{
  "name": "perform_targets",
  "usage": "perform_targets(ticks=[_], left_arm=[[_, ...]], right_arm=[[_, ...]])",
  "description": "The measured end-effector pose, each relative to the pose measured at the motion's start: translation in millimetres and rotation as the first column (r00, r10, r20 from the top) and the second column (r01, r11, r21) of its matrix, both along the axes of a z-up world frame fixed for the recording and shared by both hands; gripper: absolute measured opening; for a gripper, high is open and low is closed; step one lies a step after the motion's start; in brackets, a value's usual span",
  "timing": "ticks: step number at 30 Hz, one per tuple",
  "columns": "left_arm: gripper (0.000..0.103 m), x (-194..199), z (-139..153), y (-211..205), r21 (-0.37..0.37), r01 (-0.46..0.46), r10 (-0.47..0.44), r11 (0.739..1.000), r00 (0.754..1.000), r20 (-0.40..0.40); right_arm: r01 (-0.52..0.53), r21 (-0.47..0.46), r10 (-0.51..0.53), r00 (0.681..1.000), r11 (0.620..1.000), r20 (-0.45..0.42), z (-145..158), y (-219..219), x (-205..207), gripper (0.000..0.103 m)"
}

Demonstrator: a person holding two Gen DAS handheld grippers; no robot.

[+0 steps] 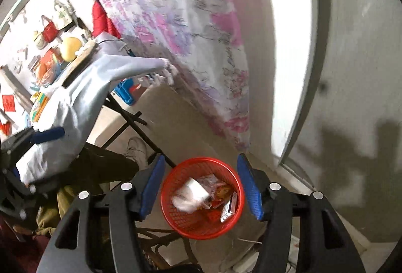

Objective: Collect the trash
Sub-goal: 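Carry the wrapper and cup to the wastebasket and open both tools, then return both tools to the table toward the mask and snack box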

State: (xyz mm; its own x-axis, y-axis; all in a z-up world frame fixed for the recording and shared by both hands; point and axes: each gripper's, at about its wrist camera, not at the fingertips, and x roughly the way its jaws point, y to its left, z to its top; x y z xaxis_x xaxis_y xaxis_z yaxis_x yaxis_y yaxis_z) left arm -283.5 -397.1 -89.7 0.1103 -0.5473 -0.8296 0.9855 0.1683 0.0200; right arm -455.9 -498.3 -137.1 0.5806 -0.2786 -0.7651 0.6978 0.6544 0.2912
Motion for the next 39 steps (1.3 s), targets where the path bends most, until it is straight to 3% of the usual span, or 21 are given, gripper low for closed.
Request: perform_targets(ticks=[3, 5, 10, 18, 24, 33, 39], left_arm=[[0.095, 14.8, 8.7, 9.1, -0.019, -0.049, 0.049, 0.999, 0.999, 0.004], [0.095, 24.6, 13.8, 17.9, -0.034, -0.084, 0.084, 0.996, 0.996, 0.009], [0.095, 47.2, 18.7, 38.3, -0.047, -0.169, 0.169, 0.985, 0.986, -0.004], [0.095, 58.0, 22.7, 67.4, -0.07, -0.215, 0.216, 0.974, 0.976, 0.014], [0.096, 64.8, 30.8, 93.8, -0.109, -0.26, 0.265, 0.96, 0.964, 0.034], [0.096, 86.2, 48.6, 145.9, -0.192, -0.365, 0.384, 0.911, 0.92, 0.074], [0.096, 105.5, 53.8, 178.1, -0.226, -0.423, 0.445, 0.877, 0.894, 0.05]], right_arm=[[-0.031, -0.021, 0.031, 1.0, 0.999, 0.002, 8.8, 10.4, 8.2, 0.061], [-0.046, -0.038, 0.046, 0.999, 0.998, 0.002, 14.4, 17.0, 12.3, 0.067], [-0.1, -0.076, 0.099, 0.995, 0.992, -0.012, 24.3, 32.7, 25.4, 0.068], [-0.142, -0.119, 0.14, 0.99, 0.983, -0.021, 40.3, 50.6, 36.4, 0.079], [-0.164, -0.141, 0.163, 0.986, 0.976, -0.014, 53.6, 61.3, 45.2, 0.081], [-0.248, -0.177, 0.253, 0.968, 0.952, 0.005, 79.3, 95.0, 83.2, 0.084], [-0.322, -0.205, 0.331, 0.944, 0.924, 0.007, 96.3, 128.4, 116.8, 0.086]])
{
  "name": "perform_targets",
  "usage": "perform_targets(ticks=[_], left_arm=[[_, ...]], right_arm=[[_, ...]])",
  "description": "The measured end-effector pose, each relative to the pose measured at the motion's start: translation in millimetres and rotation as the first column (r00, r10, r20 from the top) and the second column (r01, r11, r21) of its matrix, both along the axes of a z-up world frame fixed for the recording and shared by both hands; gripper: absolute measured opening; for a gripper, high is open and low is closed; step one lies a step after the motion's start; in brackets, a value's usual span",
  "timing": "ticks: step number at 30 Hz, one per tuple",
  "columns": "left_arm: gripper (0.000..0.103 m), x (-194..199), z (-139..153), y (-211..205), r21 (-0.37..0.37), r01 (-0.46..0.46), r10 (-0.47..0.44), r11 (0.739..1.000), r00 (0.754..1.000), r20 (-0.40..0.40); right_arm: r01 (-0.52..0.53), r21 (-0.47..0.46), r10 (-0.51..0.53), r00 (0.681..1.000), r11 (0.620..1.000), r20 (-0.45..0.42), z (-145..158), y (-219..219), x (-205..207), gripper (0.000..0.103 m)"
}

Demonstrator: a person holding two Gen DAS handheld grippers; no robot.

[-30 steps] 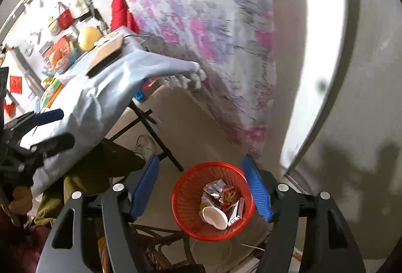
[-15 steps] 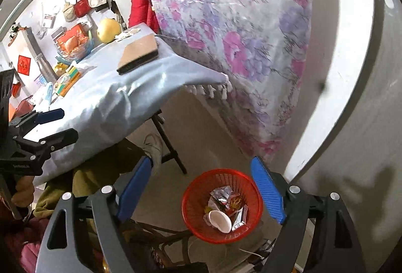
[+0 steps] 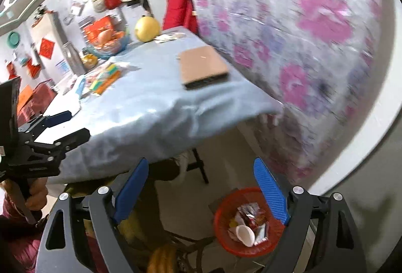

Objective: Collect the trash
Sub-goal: 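Return both tools to the table toward the mask and snack box, then grasp the orange-purple snack box with the right tool while the left tool grasps the blue mask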

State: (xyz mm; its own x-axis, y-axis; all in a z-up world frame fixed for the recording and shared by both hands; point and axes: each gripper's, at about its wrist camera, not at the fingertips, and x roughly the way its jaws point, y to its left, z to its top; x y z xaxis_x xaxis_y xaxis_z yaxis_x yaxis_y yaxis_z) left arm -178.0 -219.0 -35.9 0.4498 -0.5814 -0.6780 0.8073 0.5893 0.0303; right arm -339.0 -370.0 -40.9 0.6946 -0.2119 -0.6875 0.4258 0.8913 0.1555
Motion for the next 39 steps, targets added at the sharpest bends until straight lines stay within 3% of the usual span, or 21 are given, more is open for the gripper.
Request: perform_targets(ticks=[8, 14, 17, 22, 26, 33, 36, 39], left_arm=[[0.096, 30.6, 1.2, 43.8, -0.049, -0.087, 0.086, 0.995, 0.996, -0.025], [0.096, 70.1, -4.8, 92.0, -0.051, -0.206, 0.204, 0.977, 0.978, -0.055], [0.096, 98.2, -9.4, 126.9, -0.04, -0.295, 0.292, 0.955, 0.954, -0.067], [0.096, 147.6, -18.5, 184.9, -0.017, -0.443, 0.438, 0.896, 0.891, -0.118], [0.096, 173.5, -22.1, 210.2, -0.02, -0.497, 0.485, 0.868, 0.855, -0.181], [0.096, 197.1, -19.1, 199.1, 0.017, -0.488, 0.485, 0.872, 0.862, -0.144], [0.096, 207.0, -18.9, 187.6, 0.031, -0.443, 0.44, 0.896, 0.878, -0.189], [0.096, 216.4, -15.8, 178.0, 0.07, -0.461, 0.466, 0.884, 0.879, -0.099]], right_arm=[[-0.096, -0.021, 0.096, 0.995, 0.995, 0.006, 17.0, 40.2, 45.1, 0.088], [-0.169, 0.037, 0.166, 0.984, 0.985, 0.06, 21.9, 64.1, 87.8, 0.088], [-0.212, 0.041, 0.208, 0.975, 0.977, 0.082, 22.7, 81.0, 115.9, 0.088], [-0.268, 0.068, 0.262, 0.962, 0.961, 0.082, 15.9, 98.6, 158.3, 0.088], [-0.285, 0.082, 0.281, 0.958, 0.955, 0.06, 7.6, 104.2, 191.5, 0.088], [-0.29, 0.108, 0.287, 0.957, 0.951, 0.045, 0.0, 107.5, 255.5, 0.088], [-0.288, 0.104, 0.286, 0.958, 0.952, 0.037, -1.7, 109.6, 280.2, 0.088], [-0.285, 0.116, 0.283, 0.959, 0.952, 0.027, -4.5, 110.5, 306.6, 0.088]])
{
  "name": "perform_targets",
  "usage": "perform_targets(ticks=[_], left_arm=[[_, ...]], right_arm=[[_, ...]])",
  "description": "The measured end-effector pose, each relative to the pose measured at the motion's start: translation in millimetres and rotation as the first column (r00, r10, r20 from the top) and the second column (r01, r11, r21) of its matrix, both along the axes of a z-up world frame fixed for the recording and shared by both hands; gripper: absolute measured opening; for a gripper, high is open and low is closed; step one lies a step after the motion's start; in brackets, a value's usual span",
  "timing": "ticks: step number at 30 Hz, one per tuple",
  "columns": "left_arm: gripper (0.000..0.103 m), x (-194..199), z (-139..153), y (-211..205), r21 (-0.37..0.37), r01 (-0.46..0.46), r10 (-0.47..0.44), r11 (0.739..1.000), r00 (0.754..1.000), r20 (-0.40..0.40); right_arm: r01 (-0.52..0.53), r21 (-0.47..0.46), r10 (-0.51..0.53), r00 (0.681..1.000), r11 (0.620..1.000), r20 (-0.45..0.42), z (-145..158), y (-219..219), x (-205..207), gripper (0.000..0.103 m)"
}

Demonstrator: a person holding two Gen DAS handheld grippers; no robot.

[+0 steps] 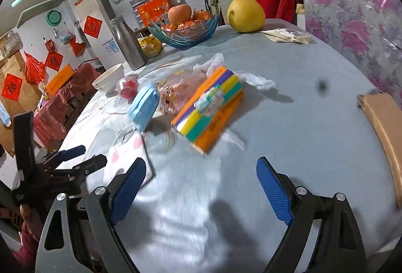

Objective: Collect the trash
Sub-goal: 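Grasp the orange-purple snack box with the right tool while the left tool grasps the blue mask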

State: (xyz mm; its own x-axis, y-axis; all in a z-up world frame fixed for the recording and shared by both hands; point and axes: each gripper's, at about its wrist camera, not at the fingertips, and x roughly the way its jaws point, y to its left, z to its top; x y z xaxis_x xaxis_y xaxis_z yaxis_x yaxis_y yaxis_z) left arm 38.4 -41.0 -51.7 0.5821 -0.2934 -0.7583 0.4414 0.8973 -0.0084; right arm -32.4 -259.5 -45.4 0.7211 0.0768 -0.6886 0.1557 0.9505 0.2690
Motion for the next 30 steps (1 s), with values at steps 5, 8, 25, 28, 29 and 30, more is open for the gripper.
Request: perform_targets(ticks=[5, 8, 25, 28, 29, 30], left_arm=[[0.096, 22.1, -5.9, -9.5, 0.05, 0.003, -0.004, 0.999, 1.0, 0.018], [0.096, 37.1, -14.3, -8.4, 0.037, 0.01, -0.007, 0.999, 0.998, -0.069], [0.096, 38.5, -19.7, -7.0, 0.05, 0.011, -0.007, 0.999, 0.996, -0.094], [0.096, 37.9, -20.1, -7.3, 0.051, 0.011, -0.006, 0.999, 0.996, -0.093], [0.096, 37.9, -20.0, -7.1, 0.051, 0.01, -0.005, 0.999, 0.996, -0.093], [0.096, 38.3, -20.1, -6.8, 0.05, 0.011, -0.006, 0.999, 0.996, -0.093]], right_arm=[[0.01, 0.017, -0.01, 1.0, 1.0, -0.027, -5.3, 0.4, 33.8, 0.088], [0.026, 0.053, -0.023, 0.998, 0.998, -0.054, -8.5, -3.6, 57.8, 0.088], [0.052, -0.086, -0.055, 0.998, 0.995, -0.04, 2.6, -12.6, 27.2, 0.032], [0.067, -0.146, -0.074, 0.996, 0.987, -0.041, 2.2, -14.8, 5.8, 0.033], [0.063, -0.178, -0.072, 0.996, 0.982, -0.048, 1.9, -13.2, 1.7, 0.034], [0.06, -0.195, -0.072, 0.996, 0.979, -0.051, 0.8, -12.0, -0.1, 0.034]])
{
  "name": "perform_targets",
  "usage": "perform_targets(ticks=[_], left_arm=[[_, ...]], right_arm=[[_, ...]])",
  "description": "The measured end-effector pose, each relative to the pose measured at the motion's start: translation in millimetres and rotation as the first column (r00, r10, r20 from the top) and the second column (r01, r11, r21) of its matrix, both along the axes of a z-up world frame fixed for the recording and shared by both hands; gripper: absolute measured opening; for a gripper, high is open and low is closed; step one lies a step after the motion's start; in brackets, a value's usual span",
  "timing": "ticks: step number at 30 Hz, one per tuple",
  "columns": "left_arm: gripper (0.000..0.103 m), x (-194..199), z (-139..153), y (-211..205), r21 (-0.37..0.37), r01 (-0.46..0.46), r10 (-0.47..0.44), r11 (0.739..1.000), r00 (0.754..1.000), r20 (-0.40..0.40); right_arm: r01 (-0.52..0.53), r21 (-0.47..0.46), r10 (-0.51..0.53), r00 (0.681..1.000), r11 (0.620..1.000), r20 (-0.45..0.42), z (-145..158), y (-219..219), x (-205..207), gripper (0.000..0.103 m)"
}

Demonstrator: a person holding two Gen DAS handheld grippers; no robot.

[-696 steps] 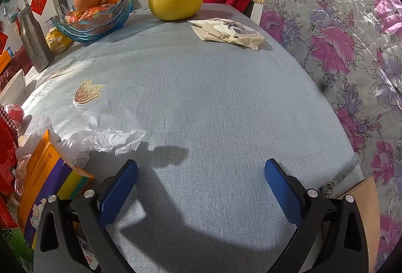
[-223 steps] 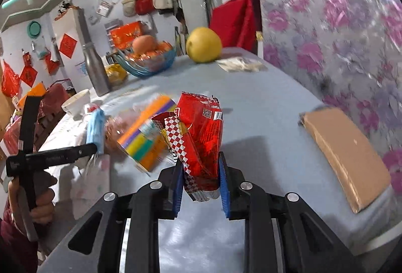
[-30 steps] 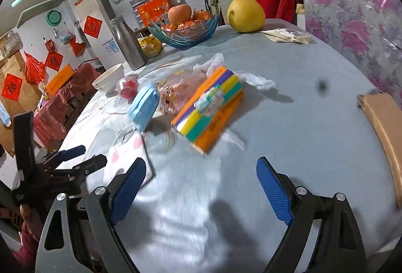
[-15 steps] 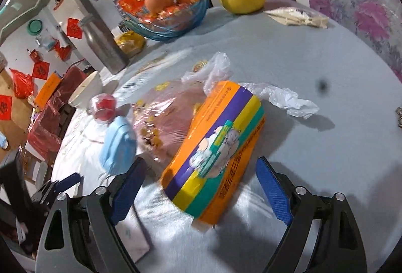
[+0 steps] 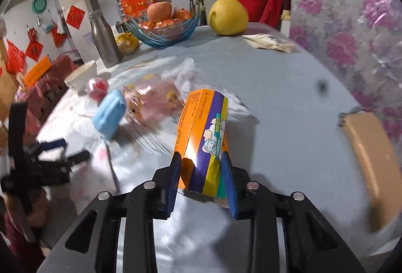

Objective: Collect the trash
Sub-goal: 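Grasp the orange-purple snack box with the right tool while the left tool grasps the blue mask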

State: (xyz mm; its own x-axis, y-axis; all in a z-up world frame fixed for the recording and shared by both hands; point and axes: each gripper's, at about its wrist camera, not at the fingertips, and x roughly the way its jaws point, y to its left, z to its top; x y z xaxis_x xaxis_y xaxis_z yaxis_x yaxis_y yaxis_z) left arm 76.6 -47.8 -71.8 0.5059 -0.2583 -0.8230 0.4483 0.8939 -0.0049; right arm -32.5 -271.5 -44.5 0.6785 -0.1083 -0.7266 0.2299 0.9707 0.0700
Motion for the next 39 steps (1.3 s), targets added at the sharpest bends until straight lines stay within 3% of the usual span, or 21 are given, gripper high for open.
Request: perform_targets(ticks=[2, 8, 10, 13, 22, 28, 33, 34, 36, 37, 38, 39], left_arm=[[0.096, -0.1, 0.1, 0.1, 0.0, 0.0, 0.0, 1.0, 1.0, 0.0], [0.096, 0.0, 0.0, -0.2, 0.0, 0.0, 0.0, 1.0, 1.0, 0.0], [0.096, -0.3, 0.2, -0.4, 0.0, 0.0, 0.0, 1.0, 1.0, 0.0], [0.096, -0.1, 0.2, -0.3, 0.001, 0.0, 0.0, 1.0, 1.0, 0.0], [0.096, 2.4, 5.6, -4.0, -0.034, 0.043, -0.044, 0.998, 0.999, -0.012], [0.096, 6.8, 30.6, -54.0, 0.051, 0.138, -0.142, 0.989, 0.985, 0.099], [0.096, 22.0, 19.4, -89.1, 0.065, 0.191, -0.197, 0.979, 0.976, 0.095], [0.095, 24.2, 14.4, -91.1, 0.065, 0.185, -0.191, 0.981, 0.977, 0.099], [0.075, 25.0, 9.2, -89.4, 0.049, 0.19, -0.194, 0.981, 0.976, 0.095], [0.057, 24.6, 8.5, -87.5, 0.036, 0.204, -0.206, 0.978, 0.975, 0.08], [0.045, 23.6, 10.5, -84.2, 0.01, 0.211, -0.211, 0.977, 0.975, 0.071], [0.042, 21.5, 14.7, -78.3, -0.026, 0.209, -0.207, 0.978, 0.976, 0.068]], right_arm=[[-0.004, -0.007, 0.004, 1.0, 1.0, 0.006, -2.2, 2.9, -0.7, 0.056], [0.004, -0.05, -0.004, 1.0, 0.999, 0.003, -9.6, 10.1, 22.8, 0.08], [0.025, -0.009, -0.026, 0.999, 1.0, -0.025, -20.3, 2.3, 30.5, 0.08], [0.02, 0.068, -0.019, 1.0, 0.997, -0.011, -24.4, -7.6, 24.9, 0.049], [0.0, 0.077, -0.003, 0.999, 0.997, 0.041, -29.5, -12.1, 9.7, 0.051], [-0.019, 0.12, 0.012, 0.998, 0.993, 0.056, -28.5, -19.0, 9.6, 0.053], [-0.019, 0.127, 0.012, 0.998, 0.992, 0.06, -28.8, -19.2, 8.8, 0.053], [-0.019, 0.133, 0.01, 0.998, 0.991, 0.062, -28.8, -19.6, 8.6, 0.053], [-0.01, 0.146, 0.0, 0.997, 0.989, 0.071, -29.0, -21.1, 6.8, 0.05], [-0.006, 0.151, -0.006, 0.997, 0.989, 0.078, -28.6, -21.6, 5.9, 0.049], [-0.004, 0.154, -0.01, 0.996, 0.988, 0.091, -27.1, -21.7, 3.7, 0.049], [0.006, 0.144, -0.023, 0.993, 0.99, 0.115, -23.8, -22.0, -0.9, 0.049]])
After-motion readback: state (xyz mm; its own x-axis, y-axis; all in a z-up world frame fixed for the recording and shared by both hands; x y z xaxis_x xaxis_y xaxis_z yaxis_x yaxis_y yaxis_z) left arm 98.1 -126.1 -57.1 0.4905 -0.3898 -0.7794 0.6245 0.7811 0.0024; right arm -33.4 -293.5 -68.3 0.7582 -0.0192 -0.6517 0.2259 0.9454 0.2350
